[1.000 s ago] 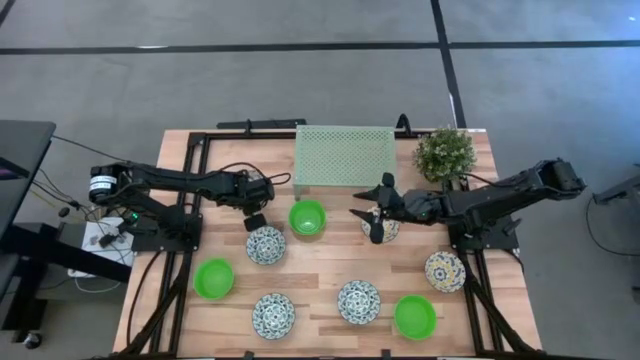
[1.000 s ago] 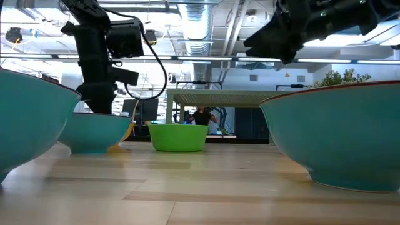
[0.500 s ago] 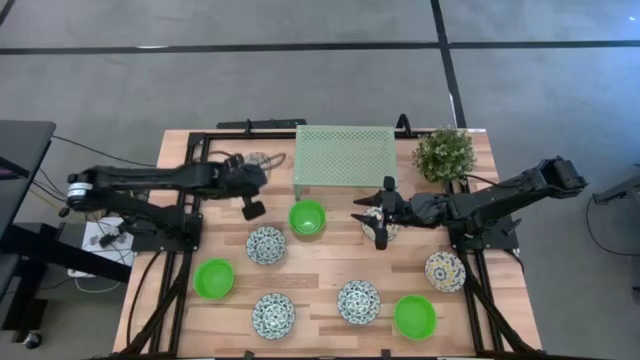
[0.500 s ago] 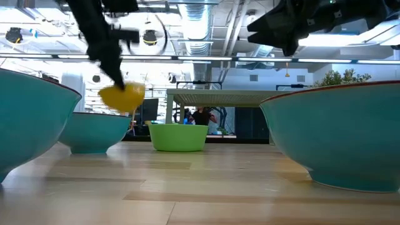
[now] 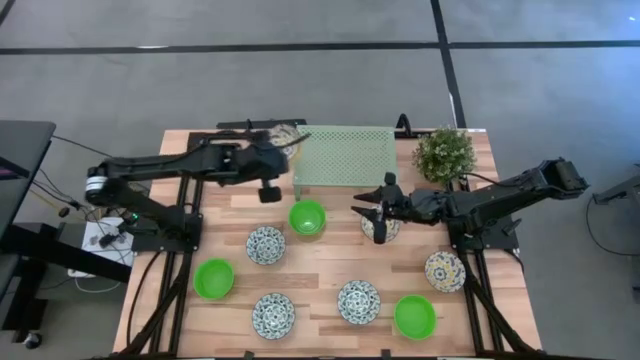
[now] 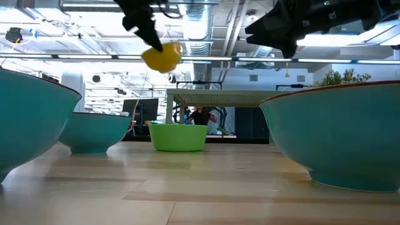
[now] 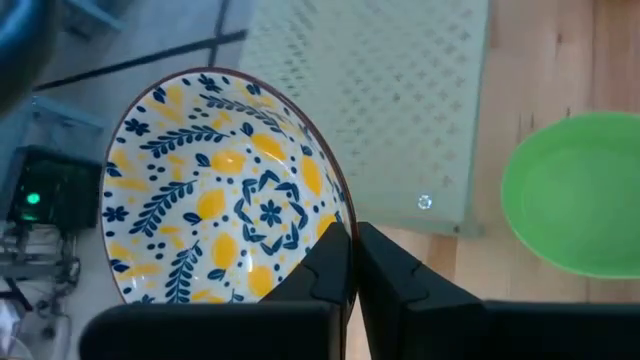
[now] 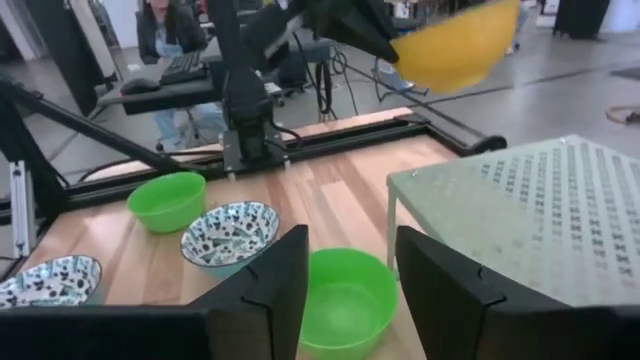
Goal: Pick & Place Mini bowls
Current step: Put the left yellow patterned bowl on the shelf
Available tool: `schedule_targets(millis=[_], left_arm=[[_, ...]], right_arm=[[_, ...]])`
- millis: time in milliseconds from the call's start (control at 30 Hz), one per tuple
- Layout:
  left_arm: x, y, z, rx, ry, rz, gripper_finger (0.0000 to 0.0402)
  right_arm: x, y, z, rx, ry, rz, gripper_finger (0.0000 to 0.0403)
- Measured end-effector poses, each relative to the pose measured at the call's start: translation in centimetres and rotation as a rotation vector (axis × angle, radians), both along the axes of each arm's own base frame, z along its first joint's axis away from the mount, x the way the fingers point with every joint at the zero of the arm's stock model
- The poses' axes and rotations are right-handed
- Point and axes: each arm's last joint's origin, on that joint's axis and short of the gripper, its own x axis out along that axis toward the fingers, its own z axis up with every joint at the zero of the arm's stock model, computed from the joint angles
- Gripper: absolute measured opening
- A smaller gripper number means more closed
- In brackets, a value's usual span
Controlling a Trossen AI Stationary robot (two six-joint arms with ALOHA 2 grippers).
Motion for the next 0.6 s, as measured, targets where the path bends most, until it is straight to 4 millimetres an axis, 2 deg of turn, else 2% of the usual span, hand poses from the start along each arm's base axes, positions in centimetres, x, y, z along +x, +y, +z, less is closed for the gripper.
schedule_targets(millis=[167, 267, 600], left_arm=[[3.2, 0.1, -1.7, -0.067, 0.076, -0.112, 0.0010], [4.2, 0.2, -2.5, -0.062, 0.111, -0.128, 0.0010], [4.7, 0.6, -2.5, -0.031, 0.149, -0.241, 0.0011]], right_arm=[[-0.2, 0.4, -0.6, -0.003, 0.064, 0.020, 0.0137], [-0.3, 0.6, -0.8, -0.007, 0.087, 0.029, 0.0133], [-0.3, 0.9, -0.9, -0.008, 0.095, 0.041, 0.0133]])
